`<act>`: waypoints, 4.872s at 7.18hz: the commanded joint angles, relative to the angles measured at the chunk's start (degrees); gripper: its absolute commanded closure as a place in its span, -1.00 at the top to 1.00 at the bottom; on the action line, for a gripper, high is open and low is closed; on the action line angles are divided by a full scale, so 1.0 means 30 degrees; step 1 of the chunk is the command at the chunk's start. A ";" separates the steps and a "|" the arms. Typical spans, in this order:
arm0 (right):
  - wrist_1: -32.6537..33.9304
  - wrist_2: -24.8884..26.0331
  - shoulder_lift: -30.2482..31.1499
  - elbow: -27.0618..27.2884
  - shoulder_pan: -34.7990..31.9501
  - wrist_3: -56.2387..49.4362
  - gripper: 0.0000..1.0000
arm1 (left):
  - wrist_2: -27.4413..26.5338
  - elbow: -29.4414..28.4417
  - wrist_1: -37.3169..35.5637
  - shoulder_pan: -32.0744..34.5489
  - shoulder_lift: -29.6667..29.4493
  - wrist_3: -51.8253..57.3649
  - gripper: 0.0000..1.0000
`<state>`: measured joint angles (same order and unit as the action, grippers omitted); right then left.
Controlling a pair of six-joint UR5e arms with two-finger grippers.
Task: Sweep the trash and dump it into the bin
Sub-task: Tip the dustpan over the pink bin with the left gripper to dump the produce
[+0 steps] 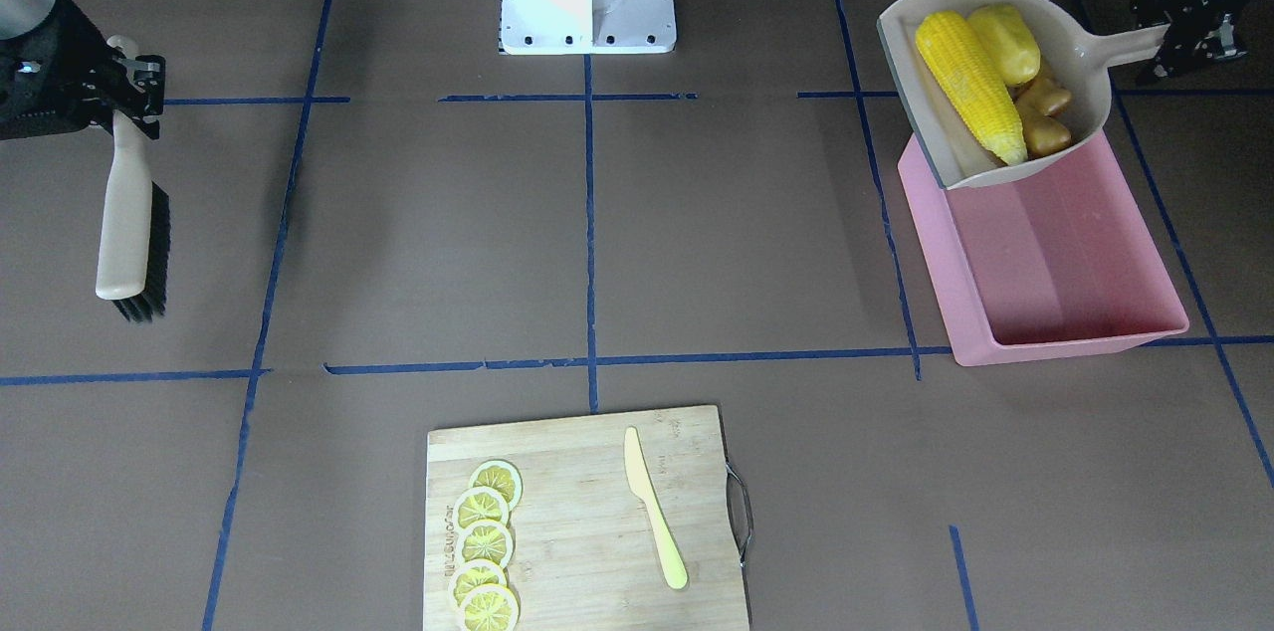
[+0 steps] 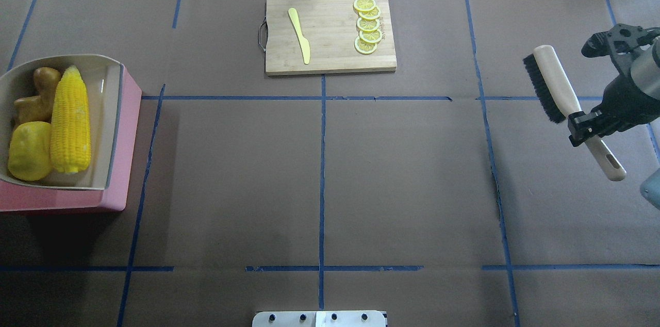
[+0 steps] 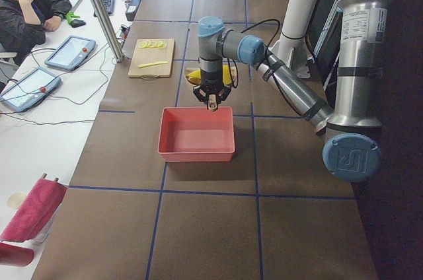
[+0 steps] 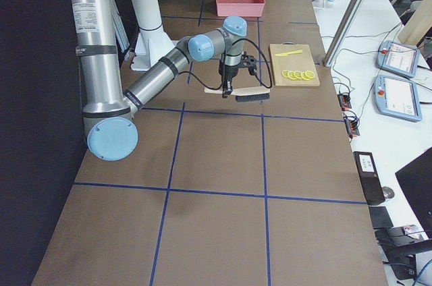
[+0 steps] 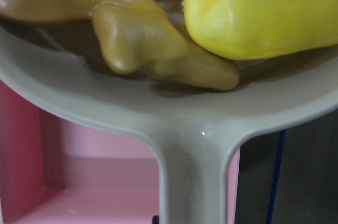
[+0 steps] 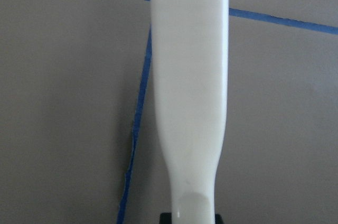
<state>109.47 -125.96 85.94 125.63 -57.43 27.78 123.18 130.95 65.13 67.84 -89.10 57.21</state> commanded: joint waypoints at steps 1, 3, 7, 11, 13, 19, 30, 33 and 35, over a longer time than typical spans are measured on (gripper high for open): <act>-0.0043 -0.0230 0.1578 -0.0098 -0.1125 -0.2395 -0.98 | 0.1144 -0.1601 0.0087 0.1492 0.0198 0.1460 -1.00; -0.0248 -0.0582 0.1966 -0.0420 -0.2063 -0.3573 -0.98 | 0.2327 -0.4291 0.0263 0.3860 0.0227 0.5722 -1.00; -0.0278 -0.0786 0.2493 -0.0363 -0.2154 -0.3957 -0.97 | 0.2093 -0.7493 0.2075 0.5570 0.0228 0.8265 -1.00; -0.0688 -0.1286 0.2846 -0.0450 -0.2272 -0.4280 -0.97 | -0.2728 -0.7267 0.2022 0.5570 -0.1087 0.7071 -1.00; -0.0688 -0.1285 0.3021 -0.0508 -0.2272 -0.4396 -0.97 | -0.5162 -0.7031 0.1963 0.5366 -0.1529 0.6565 -1.00; -0.0688 -0.1754 0.2993 -0.0860 -0.2243 -0.4280 -0.97 | -0.8623 -0.5772 0.1875 0.3319 -0.1501 0.5512 -1.00; -0.3541 -0.2514 0.4415 -0.1297 -0.2184 -0.2116 -0.97 | -0.9832 -0.4012 -0.0439 0.1967 -0.1792 0.4748 -1.00; -0.9837 -0.2896 0.5717 -0.3809 -0.2039 0.2470 -0.97 | -0.4391 -0.4042 -0.0469 0.1937 -0.2321 0.4545 -1.00; -1.1435 -0.2229 0.5426 -0.4141 0.0206 0.5812 -0.97 | -0.0940 -0.4012 -0.0411 0.1996 -0.2350 0.3582 -1.00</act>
<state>78.30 -133.96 102.72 114.04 -60.54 39.20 114.56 118.85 63.81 73.77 -96.03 69.56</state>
